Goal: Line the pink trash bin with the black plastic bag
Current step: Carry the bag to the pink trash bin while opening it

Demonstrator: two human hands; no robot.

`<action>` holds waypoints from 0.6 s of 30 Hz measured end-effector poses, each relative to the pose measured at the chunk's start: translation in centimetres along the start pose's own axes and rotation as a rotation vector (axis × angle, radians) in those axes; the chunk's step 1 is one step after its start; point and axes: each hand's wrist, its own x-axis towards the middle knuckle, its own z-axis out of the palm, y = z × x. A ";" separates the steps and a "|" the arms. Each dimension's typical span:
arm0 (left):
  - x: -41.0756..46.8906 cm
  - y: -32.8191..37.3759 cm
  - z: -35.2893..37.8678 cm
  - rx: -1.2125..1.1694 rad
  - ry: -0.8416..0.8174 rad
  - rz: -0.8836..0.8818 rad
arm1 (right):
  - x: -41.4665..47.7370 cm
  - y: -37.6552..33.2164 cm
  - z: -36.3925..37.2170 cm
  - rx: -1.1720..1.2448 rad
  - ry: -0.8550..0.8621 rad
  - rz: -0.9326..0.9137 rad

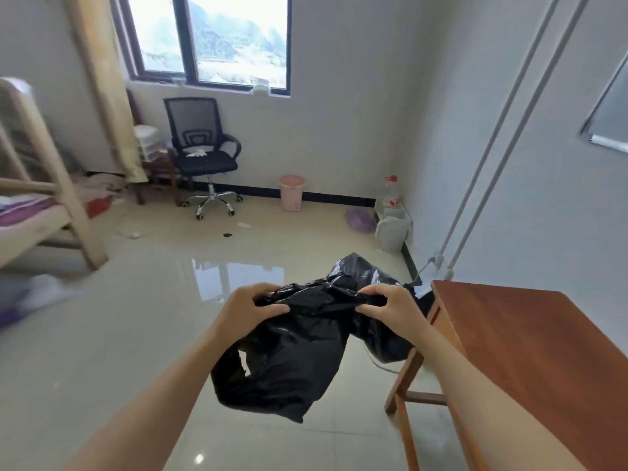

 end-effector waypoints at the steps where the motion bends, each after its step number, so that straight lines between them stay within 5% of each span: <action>1: -0.5 -0.8 -1.4 -0.028 0.015 -0.012 | 0.5 -1.0 1.5 0.014 -0.003 0.011; 18: 7.5 -12.0 -12.2 -0.108 0.194 -0.131 | 16.6 -5.4 14.4 0.009 -0.122 0.024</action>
